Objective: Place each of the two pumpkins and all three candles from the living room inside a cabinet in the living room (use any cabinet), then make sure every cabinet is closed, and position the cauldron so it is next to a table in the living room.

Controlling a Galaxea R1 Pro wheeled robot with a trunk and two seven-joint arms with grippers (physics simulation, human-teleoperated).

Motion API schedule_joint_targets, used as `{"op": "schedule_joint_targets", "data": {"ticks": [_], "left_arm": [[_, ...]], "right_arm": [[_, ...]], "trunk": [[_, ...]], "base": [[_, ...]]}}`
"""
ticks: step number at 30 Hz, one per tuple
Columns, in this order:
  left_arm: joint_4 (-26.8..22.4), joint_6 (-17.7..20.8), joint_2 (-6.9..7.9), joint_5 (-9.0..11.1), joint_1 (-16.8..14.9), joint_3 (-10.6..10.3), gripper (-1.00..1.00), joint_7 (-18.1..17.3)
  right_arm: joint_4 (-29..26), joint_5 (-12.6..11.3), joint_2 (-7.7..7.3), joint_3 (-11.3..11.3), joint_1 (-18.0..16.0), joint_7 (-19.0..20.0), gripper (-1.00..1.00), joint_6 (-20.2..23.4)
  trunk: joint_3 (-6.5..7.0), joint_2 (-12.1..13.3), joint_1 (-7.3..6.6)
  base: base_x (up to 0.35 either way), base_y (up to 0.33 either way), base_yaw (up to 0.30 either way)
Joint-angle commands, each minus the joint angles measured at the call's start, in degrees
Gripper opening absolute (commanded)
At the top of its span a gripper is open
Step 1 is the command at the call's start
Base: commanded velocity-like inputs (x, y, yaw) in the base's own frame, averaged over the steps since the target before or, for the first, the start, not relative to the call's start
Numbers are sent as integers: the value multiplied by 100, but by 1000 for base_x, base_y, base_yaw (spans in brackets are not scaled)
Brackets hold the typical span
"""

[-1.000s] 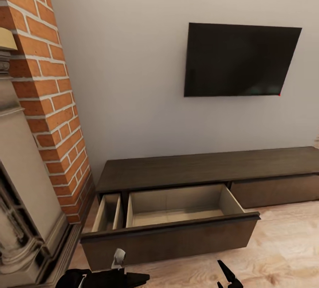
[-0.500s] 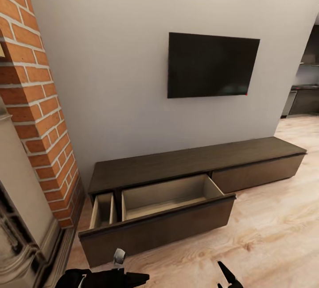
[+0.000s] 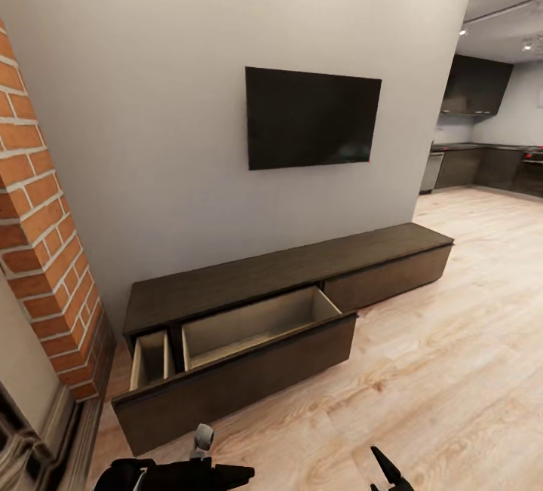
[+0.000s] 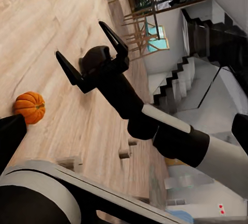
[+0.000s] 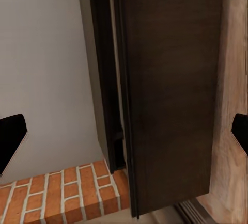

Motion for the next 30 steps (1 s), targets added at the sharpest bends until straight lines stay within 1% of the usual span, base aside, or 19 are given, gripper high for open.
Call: {"op": "schedule_joint_targets", "data": {"ticks": [1, 6, 15, 24, 30], "left_arm": [[-3, 60, 1, 11, -1, 1, 100, -13], [-3, 56, 4, 13, -1, 1, 100, -13], [-3, 51, 3, 11, -1, 1, 100, -13], [-3, 51, 8, 5, -1, 1, 100, -7], [-3, 40, 9, -6, -1, -3, 100, 4]], "right_arm": [[15, -52, 1, -7, -5, 7, 100, 52], [186, -52, 3, -19, -5, 26, 100, 43], [216, -52, 1, -14, -5, 28, 100, 39], [241, -52, -8, -21, -5, 30, 100, 39], [243, -52, -8, -30, -5, 31, 100, 33]], "trunk": [[13, 39, -26], [103, 239, -135], [264, 600, -333], [264, 600, -333], [264, 600, -333]], "base": [[-200, 0, -286], [-197, 0, -286], [-232, 0, -287], [-294, 0, -286], [-66, 0, -286]]}}
